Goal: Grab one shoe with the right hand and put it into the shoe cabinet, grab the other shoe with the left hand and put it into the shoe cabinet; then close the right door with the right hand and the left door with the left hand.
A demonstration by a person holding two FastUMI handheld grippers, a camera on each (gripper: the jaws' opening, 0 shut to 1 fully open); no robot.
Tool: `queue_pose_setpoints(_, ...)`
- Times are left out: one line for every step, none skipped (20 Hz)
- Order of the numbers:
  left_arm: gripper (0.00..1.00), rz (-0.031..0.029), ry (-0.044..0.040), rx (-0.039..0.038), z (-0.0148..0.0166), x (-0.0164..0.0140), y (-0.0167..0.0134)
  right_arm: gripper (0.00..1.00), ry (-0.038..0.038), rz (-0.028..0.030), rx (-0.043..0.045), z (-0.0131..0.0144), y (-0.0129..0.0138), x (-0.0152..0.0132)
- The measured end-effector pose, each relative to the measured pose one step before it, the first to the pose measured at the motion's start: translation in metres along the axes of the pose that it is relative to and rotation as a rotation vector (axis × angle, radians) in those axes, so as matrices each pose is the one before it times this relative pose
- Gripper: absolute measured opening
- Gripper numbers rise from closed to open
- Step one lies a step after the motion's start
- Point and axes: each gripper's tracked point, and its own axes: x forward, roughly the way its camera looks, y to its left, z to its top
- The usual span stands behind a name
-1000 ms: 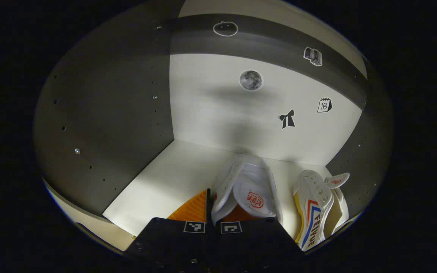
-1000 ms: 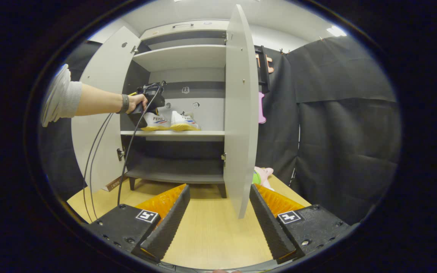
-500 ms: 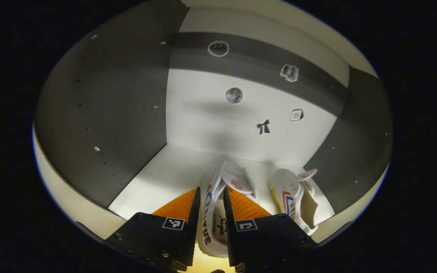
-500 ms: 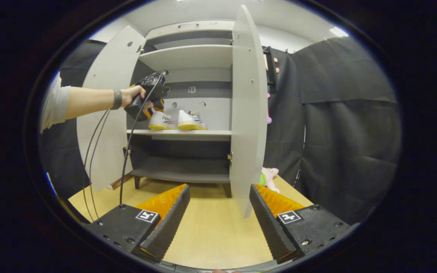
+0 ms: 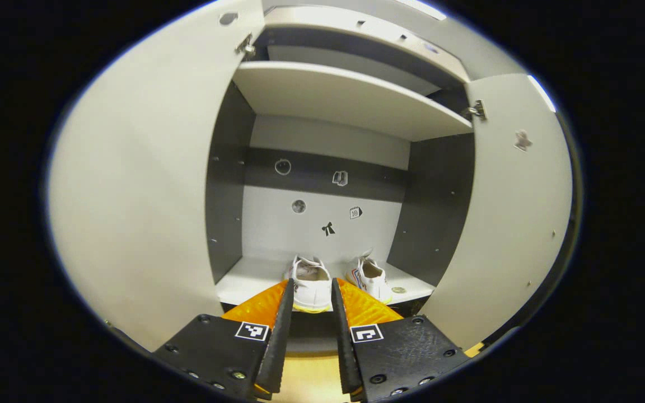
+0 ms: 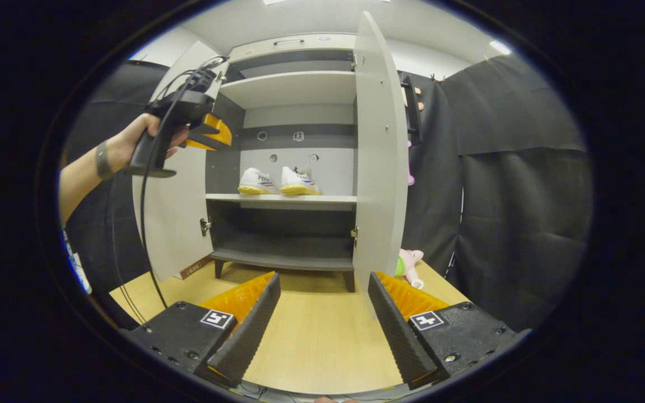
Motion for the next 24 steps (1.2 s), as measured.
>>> queue_pose_setpoints(0.39, 0.01141, -0.03045, 0.01663, -0.00584, -0.01887, 0.00008, 0.99, -0.00252, 0.00167, -0.00382, 0.0003, 0.00051, -0.00371)
queue_pose_setpoints(0.39, 0.00224, -0.01926, -0.00388, -0.01072, -0.02086, -0.00681, 0.99, -0.00076, 0.00382, -0.00274, 0.00086, 0.00074, -0.0032)
queue_pose_setpoints(0.38, 0.01554, 0.00008, -0.0115, -0.01305, -0.01771, -0.00203, 0.99, -0.00091, 0.00362, -0.00008, 0.0006, 0.00119, -0.00307)
queue_pose_setpoints(0.55, 0.02435, -0.00073, -0.00813, -0.01345, -0.01601, 0.00348, 0.99, -0.00374, 0.0053, 0.00326, 0.00169, 0.00184, -0.00405)
queue_pose_setpoints(0.39, 0.01817, 0.00284, -0.00527, -0.01382, -0.01404, 0.00188, 0.99, -0.00486, 0.00272, 0.00276, 0.00026, 0.00157, -0.00345)
queue_pose_setpoints(0.4, 0.01227, -0.00646, 0.00385, -0.01159, -0.01083, -0.00008, 0.99, -0.00341, 0.0041, 0.00021, 0.00058, 0.00153, -0.00403)
queue_pose_setpoints(0.44, 0.02007, -0.02345, 0.01718, -0.00771, -0.01341, 0.00312, 0.99, -0.00297, 0.00377, -0.00177, 0.00016, 0.00156, -0.0033)
queue_pose_setpoints(0.47, 0.01571, -0.02719, 0.01795, -0.00503, -0.01419, 0.00125, 0.99, -0.00271, 0.00334, -0.00425, 0.00036, 0.00139, -0.00396)
queue_pose_setpoints(0.49, 0.01828, -0.01583, 0.00668, -0.00737, -0.0147, -0.00035, 0.99, -0.00424, 0.00219, -0.00286, 0.0004, 0.00114, -0.00424)
queue_pose_setpoints(0.66, 0.01546, -0.00468, 0.00177, -0.00919, -0.01376, -0.00036, 0.99, -0.0014, 0.00095, -0.00088, -0.0003, 0.0013, -0.00349)
queue_pose_setpoints(0.53, 0.00163, 0.00896, -0.00387, -0.00917, -0.01229, -0.00363, 0.99, -0.00161, 0.00277, 0.00168, -0.00036, 0.00123, -0.00409)
queue_pose_setpoints(0.58, -0.00731, 0.01787, -0.01027, -0.01248, -0.01472, -0.00499, 0.99, 0.0002, 0.00389, 0.00282, -0.00008, 0.00123, -0.00325)
queue_pose_setpoints(0.53, -0.00849, 0.01377, -0.01649, -0.01061, -0.01153, -0.0042, 0.99, -0.00022, 0.00103, 0.00231, -0.00129, 0.00021, -0.00301)
queue_pose_setpoints(0.8, -0.01682, 0.01143, -0.02483, -0.00793, -0.0107, -0.00577, 0.99, 0.00182, -0.00202, -0.00019, -0.00119, -0.00041, -0.00306)
queue_pose_setpoints(0.84, -0.01024, -0.00033, -0.01993, -0.00703, -0.00966, -0.00344, 0.99, 0.00263, -0.0032, 0.00009, -0.0019, -0.00076, -0.00377)
queue_pose_setpoints(0.86, -0.00028, -0.00712, -0.00473, -0.00348, -0.00969, -0.00034, 0.99, 0.00177, 0.00134, 0.00198, -0.00176, 0.00052, -0.00311)
queue_pose_setpoints(0.86, 0.00498, -0.01304, 0.01057, -0.00185, -0.00862, 0.00083, 0.99, 0.00396, 0.00247, 0.00019, -0.00221, -0.00036, -0.0029)
queue_pose_setpoints(0.85, 0.00475, -0.00765, 0.01452, -0.00316, -0.00761, -0.00001, 1.0, 0.01098, -0.00019, -0.00058, -0.00348, -0.0017, -0.00431)
queue_pose_setpoints(1.0, -0.00416, 0.0076, 0.00617, -0.00575, -0.00893, -0.00157, 0.99, 0.00278, -0.00132, 0.00549, -0.0016, -0.00362, -0.00546)
queue_pose_setpoints(0.86, -0.00774, 0.01501, -0.00532, -0.00686, -0.00806, -0.00286, 0.99, 0.00009, -0.00899, 0.00634, 0.00047, -0.00585, -0.00527)
queue_pose_setpoints(0.86, -0.01305, 0.01451, -0.00777, -0.00682, -0.00703, -0.0042, 0.99, 0.00102, -0.01628, 0.00436, 0.00211, -0.00816, -0.00418)
queue_pose_setpoints(0.85, -0.00599, 0.01302, -0.00575, -0.0047, -0.00495, -0.00214, 0.99, -0.00184, -0.01618, -0.00036, 0.00351, -0.00937, -0.00312)
queue_pose_setpoints(0.86, -0.00675, 0.01273, -0.00421, -0.00514, -0.00342, -0.00221, 0.99, 0.00679, -0.01654, -0.01161, 0.00215, -0.00859, -0.00044)
queue_pose_setpoints(0.85, -0.0064, 0.01255, -0.0016, -0.00465, -0.00225, -0.00264, 0.99, 0.00084, -0.01686, -0.01084, 0.00414, -0.01093, 0.00114)
